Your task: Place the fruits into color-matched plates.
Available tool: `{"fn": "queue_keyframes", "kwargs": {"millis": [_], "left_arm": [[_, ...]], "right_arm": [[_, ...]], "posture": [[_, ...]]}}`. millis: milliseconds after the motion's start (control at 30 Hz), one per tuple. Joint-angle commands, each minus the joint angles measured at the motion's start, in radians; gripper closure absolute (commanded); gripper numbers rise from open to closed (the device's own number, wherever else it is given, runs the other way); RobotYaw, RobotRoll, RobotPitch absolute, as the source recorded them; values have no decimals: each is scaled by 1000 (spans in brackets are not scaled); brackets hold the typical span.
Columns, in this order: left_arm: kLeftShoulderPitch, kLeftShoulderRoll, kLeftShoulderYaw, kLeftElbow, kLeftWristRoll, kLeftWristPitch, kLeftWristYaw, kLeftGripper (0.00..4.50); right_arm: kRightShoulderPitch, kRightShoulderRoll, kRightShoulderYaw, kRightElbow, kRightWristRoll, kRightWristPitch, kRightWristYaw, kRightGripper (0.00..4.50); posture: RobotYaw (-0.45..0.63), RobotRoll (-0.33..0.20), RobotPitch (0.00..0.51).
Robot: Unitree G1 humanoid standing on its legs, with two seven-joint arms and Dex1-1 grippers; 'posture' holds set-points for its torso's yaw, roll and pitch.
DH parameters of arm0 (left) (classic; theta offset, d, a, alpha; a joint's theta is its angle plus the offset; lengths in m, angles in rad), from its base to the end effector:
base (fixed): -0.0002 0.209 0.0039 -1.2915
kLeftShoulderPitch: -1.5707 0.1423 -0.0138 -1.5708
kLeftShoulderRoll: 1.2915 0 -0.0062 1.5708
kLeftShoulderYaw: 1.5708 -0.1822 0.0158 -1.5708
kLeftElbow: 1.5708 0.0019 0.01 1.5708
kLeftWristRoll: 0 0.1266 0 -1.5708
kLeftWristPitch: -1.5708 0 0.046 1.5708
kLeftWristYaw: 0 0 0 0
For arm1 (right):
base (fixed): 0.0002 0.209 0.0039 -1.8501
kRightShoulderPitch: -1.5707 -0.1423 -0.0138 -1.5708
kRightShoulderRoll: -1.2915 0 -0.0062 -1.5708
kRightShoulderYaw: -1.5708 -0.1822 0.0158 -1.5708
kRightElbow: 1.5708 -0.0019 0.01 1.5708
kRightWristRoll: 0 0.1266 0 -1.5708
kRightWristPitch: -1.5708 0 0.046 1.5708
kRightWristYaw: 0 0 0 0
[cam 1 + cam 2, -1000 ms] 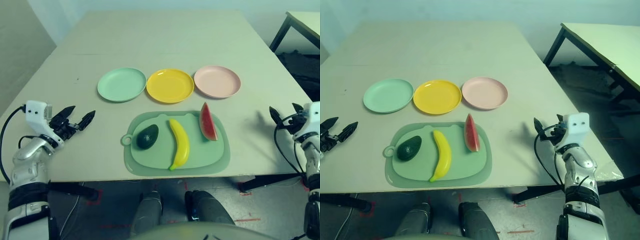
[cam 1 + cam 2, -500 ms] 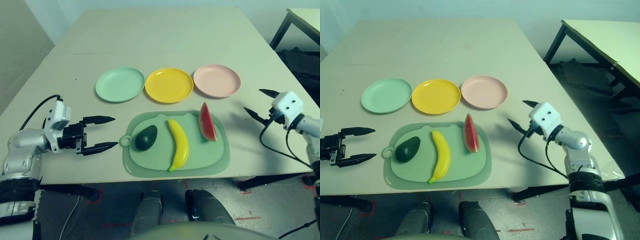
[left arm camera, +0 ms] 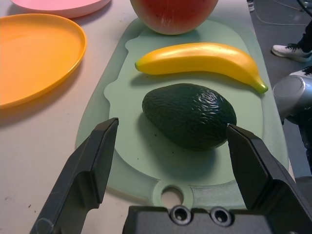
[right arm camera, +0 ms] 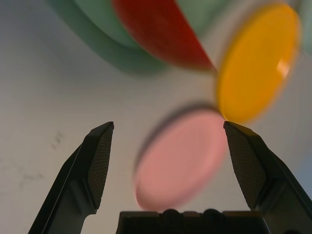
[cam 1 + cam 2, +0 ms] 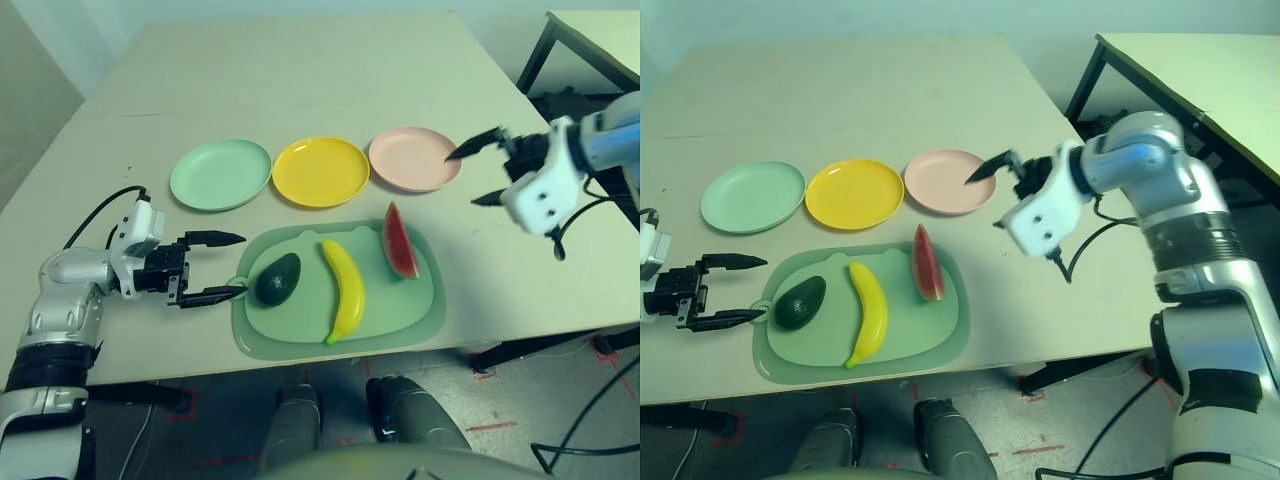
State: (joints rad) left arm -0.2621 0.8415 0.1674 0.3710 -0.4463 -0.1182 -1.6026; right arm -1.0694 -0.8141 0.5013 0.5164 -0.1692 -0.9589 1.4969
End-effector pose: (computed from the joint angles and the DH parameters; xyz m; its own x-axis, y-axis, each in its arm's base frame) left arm 0.2223 0.3387 0.1475 0.2951 -0.9062 -0.3028 0.9479 0.2378 0.2119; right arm 0.2939 -0.1886 0.2640 0.2360 0.4670 -0.8522 -0.2613 -0.8141 -0.5186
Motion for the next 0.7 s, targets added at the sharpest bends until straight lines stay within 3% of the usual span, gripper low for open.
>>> {"fn": "queue_keyframes", "kwargs": {"millis": [33, 300, 700], "left_arm": [[-5, 14, -21, -7, -4, -10, -12, 23], [-4, 6, -6, -50, -12, 26, 12, 23], [-12, 7, -8, -26, -3, 25, 34, 23]], "right_arm": [[-26, 32, 65, -30, -14, -15, 41, 0], [-55, 90, 119, -11, -119, -53, 10, 0], [-82, 169, 152, -77, -146, 8, -12, 0]], "posture": [[-37, 0, 122], [-24, 0, 118], [-23, 0, 124]]}}
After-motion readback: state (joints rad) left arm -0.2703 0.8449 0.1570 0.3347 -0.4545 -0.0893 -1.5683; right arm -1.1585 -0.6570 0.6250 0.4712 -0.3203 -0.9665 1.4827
